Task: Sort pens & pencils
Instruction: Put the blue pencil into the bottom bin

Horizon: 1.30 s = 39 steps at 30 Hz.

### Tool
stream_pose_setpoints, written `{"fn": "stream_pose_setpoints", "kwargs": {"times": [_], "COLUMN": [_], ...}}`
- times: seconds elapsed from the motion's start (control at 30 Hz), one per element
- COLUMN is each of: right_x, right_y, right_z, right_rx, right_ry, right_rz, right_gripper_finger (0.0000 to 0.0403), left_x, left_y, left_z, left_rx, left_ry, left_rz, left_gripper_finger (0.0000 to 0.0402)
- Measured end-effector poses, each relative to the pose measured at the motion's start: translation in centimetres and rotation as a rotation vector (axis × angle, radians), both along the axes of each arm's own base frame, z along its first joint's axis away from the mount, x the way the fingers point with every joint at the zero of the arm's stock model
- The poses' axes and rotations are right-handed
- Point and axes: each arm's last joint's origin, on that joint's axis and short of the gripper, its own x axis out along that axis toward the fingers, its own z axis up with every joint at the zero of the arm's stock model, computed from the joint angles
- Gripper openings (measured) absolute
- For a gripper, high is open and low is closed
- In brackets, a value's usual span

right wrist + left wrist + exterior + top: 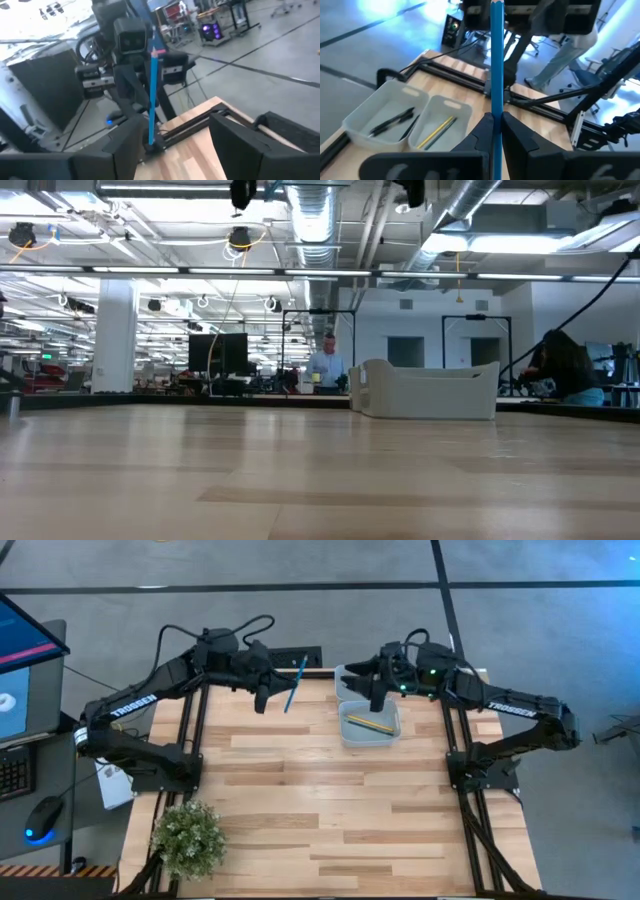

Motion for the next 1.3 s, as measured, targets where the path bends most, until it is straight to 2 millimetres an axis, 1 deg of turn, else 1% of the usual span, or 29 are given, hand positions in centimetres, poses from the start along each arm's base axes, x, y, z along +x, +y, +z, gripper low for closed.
{"fn": "stream_pose_setpoints", "kwargs": {"times": [0.2,0.3,0.43,0.53,0.8,0.9,1.03,1.13,1.2,1.3], "right_x": [2.1,3.0,4.0,4.2,4.1,4.1,5.0,6.1,6.2,6.0], "right_y": [1.0,1.5,2.2,2.5,2.5,2.5,2.4,2.3,2.3,2.4], "right_z": [-1.0,-1.3,-1.1,-0.9,0.0,0.2,-0.2,-0.1,-0.1,0.4], "right_rx": [-0.001,-0.030,-0.056,-0.063,-0.082,-0.087,-0.077,-0.092,-0.112,-0.131], "right_ry": [-0.004,-0.020,-0.091,-0.127,-0.211,-0.237,-0.228,-0.235,-0.219,-0.236], "right_rz": [0.052,0.076,0.102,0.113,0.106,0.106,0.109,0.111,0.111,0.109], "right_gripper_finger": [0.0276,0.0281,0.0282,0.0283,0.0283,0.0283,0.0283,0.0283,0.0282,0.0281], "left_x": [0.8,1.1,1.4,1.5,1.8,2.3,3.3,4.3,4.6,4.6], "left_y": [-1.5,-2.2,-3.0,-3.3,-3.8,-4.0,-4.0,-3.8,-3.7,-3.7], "left_z": [0.4,0.5,0.7,0.9,1.3,1.5,1.0,0.3,0.0,0.1], "left_rx": [0.018,0.032,0.049,0.045,0.023,0.026,0.015,-0.006,-0.007,0.003], "left_ry": [-0.035,-0.044,-0.061,-0.081,-0.123,-0.160,-0.165,-0.140,-0.134,-0.139], "left_rz": [-0.002,0.004,0.016,0.020,0.031,0.018,0.001,-0.006,-0.009,0.003], "left_gripper_finger": [0.0011,0.0011,0.0011,0.0011,0.0011,0.0011,0.0011,0.0011,0.0011,0.0011]}}
